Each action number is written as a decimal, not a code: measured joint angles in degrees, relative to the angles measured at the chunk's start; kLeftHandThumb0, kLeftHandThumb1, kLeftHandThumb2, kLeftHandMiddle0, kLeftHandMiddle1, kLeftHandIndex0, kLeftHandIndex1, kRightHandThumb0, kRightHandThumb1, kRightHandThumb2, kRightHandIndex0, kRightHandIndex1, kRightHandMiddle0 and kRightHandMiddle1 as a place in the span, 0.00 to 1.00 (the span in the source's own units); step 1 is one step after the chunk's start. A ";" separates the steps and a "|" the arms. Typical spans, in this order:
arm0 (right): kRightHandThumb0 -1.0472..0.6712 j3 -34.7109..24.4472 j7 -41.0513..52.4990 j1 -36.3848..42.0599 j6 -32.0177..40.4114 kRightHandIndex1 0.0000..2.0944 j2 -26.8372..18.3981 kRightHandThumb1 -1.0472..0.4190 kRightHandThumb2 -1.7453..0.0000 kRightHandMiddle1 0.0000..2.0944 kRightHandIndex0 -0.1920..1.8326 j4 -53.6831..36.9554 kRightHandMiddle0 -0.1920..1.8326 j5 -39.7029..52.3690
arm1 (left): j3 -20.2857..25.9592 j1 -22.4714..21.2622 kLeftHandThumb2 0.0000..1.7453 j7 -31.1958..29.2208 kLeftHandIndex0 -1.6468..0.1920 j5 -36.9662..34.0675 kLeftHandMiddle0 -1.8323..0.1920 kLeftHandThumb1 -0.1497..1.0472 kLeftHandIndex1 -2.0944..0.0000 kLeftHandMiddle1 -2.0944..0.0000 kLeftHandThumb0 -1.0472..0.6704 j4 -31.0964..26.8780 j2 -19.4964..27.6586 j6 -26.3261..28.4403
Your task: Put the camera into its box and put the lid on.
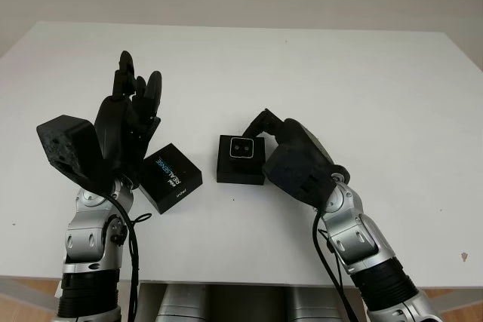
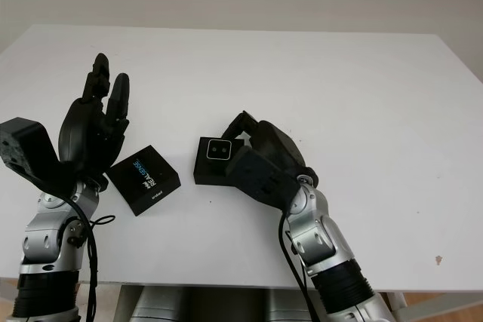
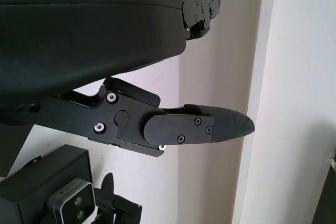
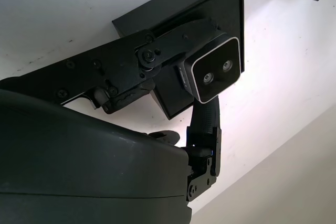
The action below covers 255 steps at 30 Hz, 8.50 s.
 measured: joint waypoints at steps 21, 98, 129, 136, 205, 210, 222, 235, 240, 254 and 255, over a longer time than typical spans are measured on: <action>0.27 -0.22 1.68 0.38 -3.29 0.01 -2.41 0.11 0.97 0.29 0.17 0.19 0.17 0.36 | -0.01 0.00 0.22 0.09 1.00 0.00 1.00 1.00 1.00 1.00 0.21 -0.41 -0.02 0.19; 0.09 5.45 15.65 0.33 -25.15 0.02 -20.00 0.00 0.70 0.01 0.03 -2.74 0.14 -19.55 | 0.25 1.05 0.22 -0.28 1.00 0.06 1.00 1.00 1.00 1.00 0.21 -3.09 0.23 2.37; 0.20 -22.04 6.71 -4.63 -3.46 0.02 -4.93 0.00 0.70 0.01 0.06 -6.99 0.08 26.17 | -4.67 18.68 0.03 -21.05 0.91 23.30 0.96 0.97 0.98 0.99 0.13 -16.19 27.37 2.01; 0.19 -21.51 6.67 -4.62 -3.61 0.03 -5.17 0.00 0.70 0.01 0.06 -6.78 0.08 25.61 | -6.40 20.51 0.02 -21.36 0.92 30.33 0.99 0.94 0.98 0.99 0.10 -15.95 30.61 -0.47; 0.21 -20.31 4.49 -3.32 -4.44 0.01 -4.97 0.00 0.71 0.00 0.05 -7.91 0.08 24.80 | -6.79 13.55 0.03 -3.90 0.72 26.25 0.69 0.95 0.31 0.30 0.53 -4.45 17.83 -16.04; 0.25 -20.81 6.12 -3.24 -4.57 0.01 -4.08 0.00 0.66 0.01 0.05 -6.87 0.06 28.76 | -5.55 8.77 0.03 -9.28 0.72 23.04 0.68 0.95 0.31 0.28 0.52 -6.82 19.67 -9.81; 0.22 -20.38 5.64 -1.76 -4.09 0.02 -3.47 0.00 0.67 0.01 0.06 -6.69 0.07 29.15 | -9.34 -2.93 0.03 -18.50 0.71 20.52 0.66 0.96 0.33 0.32 0.53 -2.89 22.38 -8.14; 0.20 -20.72 5.68 -0.67 -2.88 0.01 -1.30 0.00 0.63 0.00 0.02 -7.05 0.03 32.63 | -15.31 -7.04 0.03 -19.23 0.73 20.16 0.69 0.95 0.31 0.27 0.53 3.45 15.96 -9.62; 0.17 -20.73 4.38 -0.66 -3.13 0.01 -0.67 0.00 0.65 0.01 0.02 -7.04 0.02 32.21 | -17.18 -7.14 0.03 -18.79 0.74 20.53 0.70 0.96 0.28 0.25 0.53 4.62 13.65 -10.51; 0.18 -22.01 3.44 -0.75 -3.03 0.00 -0.30 0.00 0.65 0.00 0.00 -7.01 0.00 33.38 | -20.60 -7.14 0.03 -18.15 0.77 22.80 0.71 0.97 0.25 0.22 0.54 9.93 11.22 -18.09; 0.18 -22.07 3.35 -0.76 -2.88 0.00 -0.28 0.00 0.65 0.00 0.00 -7.01 0.00 33.54 | -20.89 -7.14 0.03 -18.25 0.77 23.03 0.71 0.97 0.25 0.21 0.55 10.63 11.26 -18.57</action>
